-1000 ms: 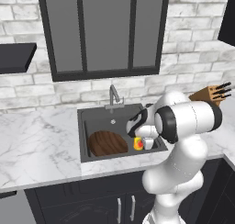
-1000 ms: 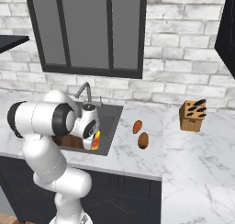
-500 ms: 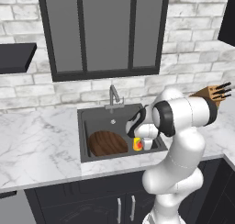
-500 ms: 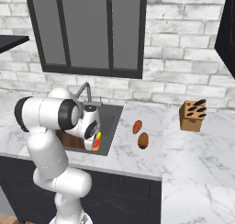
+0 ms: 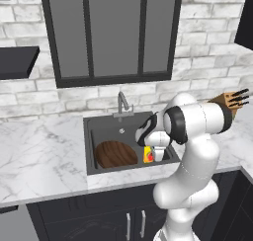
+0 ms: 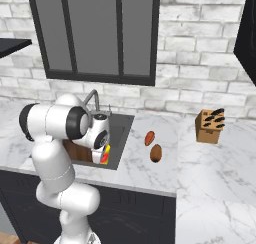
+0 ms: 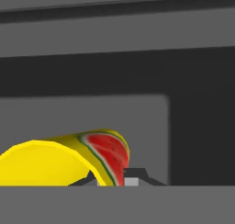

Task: Remove the potato and sweet potato from the sink. Then move the bowl and cup from the counter to the sink for washing.

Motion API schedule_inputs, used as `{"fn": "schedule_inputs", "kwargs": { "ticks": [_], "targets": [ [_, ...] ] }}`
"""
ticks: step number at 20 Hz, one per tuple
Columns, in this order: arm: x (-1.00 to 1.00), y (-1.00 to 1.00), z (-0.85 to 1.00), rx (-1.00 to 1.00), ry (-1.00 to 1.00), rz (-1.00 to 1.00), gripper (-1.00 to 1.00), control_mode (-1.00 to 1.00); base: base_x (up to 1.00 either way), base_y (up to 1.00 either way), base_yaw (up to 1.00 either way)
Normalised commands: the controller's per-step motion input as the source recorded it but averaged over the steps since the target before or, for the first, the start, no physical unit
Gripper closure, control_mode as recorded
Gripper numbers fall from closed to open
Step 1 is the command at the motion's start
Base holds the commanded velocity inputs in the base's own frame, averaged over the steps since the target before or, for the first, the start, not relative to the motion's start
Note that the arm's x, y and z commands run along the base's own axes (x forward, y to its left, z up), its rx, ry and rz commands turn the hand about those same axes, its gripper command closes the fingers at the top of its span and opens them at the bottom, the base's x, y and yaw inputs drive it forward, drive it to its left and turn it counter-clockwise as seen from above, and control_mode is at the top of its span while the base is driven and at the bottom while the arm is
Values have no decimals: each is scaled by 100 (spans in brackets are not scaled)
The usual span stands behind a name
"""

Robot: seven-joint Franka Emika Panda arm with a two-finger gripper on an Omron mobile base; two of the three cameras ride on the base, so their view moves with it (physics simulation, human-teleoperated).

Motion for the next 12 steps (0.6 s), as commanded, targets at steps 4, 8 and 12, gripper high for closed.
{"fn": "schedule_inputs", "kwargs": {
  "ticks": [4,8,12],
  "targets": [
    [4,0,-21,0,-1,0,100,-100,0,0,0],
    [10,0,-14,0,-6,0,100,-100,0,0,0],
    [12,0,-10,0,-10,0,100,-100,0,0,0]
  ]
}}
